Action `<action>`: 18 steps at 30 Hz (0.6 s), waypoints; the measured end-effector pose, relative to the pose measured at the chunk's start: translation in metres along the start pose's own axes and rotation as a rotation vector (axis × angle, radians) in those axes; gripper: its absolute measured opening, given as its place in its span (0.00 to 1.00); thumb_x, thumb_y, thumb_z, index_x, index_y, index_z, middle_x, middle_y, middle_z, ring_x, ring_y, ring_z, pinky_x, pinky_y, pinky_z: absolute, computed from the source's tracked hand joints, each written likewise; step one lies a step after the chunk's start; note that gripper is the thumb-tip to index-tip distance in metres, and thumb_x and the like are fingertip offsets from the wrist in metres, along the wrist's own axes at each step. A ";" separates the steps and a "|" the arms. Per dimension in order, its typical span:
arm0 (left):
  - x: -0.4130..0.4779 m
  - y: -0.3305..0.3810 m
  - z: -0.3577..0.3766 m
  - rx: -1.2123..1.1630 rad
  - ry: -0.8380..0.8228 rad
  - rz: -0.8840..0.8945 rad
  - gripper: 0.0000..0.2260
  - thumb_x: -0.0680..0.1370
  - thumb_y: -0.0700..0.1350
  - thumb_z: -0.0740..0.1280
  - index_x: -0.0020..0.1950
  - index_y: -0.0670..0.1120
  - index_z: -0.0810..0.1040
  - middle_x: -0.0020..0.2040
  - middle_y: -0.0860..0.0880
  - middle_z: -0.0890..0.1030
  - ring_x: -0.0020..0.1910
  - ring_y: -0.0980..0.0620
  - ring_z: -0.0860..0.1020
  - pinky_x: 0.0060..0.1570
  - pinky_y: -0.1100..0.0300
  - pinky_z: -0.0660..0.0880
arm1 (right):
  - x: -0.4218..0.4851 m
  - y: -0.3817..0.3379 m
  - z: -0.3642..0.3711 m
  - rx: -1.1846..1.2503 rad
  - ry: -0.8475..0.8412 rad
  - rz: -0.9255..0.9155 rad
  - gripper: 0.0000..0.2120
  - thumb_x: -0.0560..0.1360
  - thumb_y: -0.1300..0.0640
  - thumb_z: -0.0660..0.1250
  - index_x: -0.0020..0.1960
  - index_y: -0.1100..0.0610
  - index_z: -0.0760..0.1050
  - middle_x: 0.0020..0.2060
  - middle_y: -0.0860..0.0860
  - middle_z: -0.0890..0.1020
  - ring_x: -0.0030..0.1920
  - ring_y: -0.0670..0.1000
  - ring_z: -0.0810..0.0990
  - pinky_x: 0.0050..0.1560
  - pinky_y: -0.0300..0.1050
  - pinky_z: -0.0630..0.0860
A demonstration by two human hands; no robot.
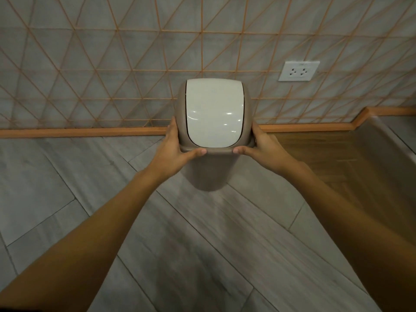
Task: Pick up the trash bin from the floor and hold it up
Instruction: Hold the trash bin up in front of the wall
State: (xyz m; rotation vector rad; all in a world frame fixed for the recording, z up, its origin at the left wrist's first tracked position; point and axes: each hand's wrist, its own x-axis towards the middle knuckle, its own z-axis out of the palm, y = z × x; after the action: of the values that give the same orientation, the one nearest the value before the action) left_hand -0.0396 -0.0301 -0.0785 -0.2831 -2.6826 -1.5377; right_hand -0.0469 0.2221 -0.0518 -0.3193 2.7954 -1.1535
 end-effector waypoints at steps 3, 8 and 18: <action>0.022 -0.002 -0.005 -0.005 -0.014 -0.017 0.47 0.66 0.59 0.77 0.78 0.53 0.54 0.75 0.51 0.67 0.71 0.54 0.67 0.71 0.49 0.68 | 0.020 -0.001 0.002 0.037 0.013 0.018 0.41 0.73 0.52 0.72 0.78 0.55 0.54 0.70 0.51 0.72 0.68 0.51 0.71 0.59 0.38 0.67; 0.046 -0.006 0.000 0.004 0.018 -0.031 0.46 0.69 0.53 0.77 0.78 0.48 0.54 0.75 0.49 0.68 0.70 0.52 0.68 0.68 0.56 0.68 | 0.044 0.004 0.001 0.101 0.005 0.064 0.37 0.74 0.54 0.71 0.78 0.55 0.55 0.69 0.53 0.74 0.67 0.55 0.73 0.67 0.51 0.72; 0.071 -0.005 0.004 0.056 0.033 -0.094 0.55 0.61 0.67 0.74 0.78 0.46 0.52 0.76 0.47 0.65 0.75 0.46 0.65 0.73 0.46 0.66 | 0.075 0.014 0.001 0.043 0.054 0.115 0.29 0.78 0.57 0.66 0.75 0.58 0.60 0.67 0.57 0.73 0.56 0.50 0.71 0.29 0.19 0.68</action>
State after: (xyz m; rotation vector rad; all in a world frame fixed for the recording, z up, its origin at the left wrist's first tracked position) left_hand -0.1103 -0.0193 -0.0762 -0.1307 -2.7446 -1.4741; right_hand -0.1222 0.2141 -0.0633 -0.1239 2.7883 -1.2110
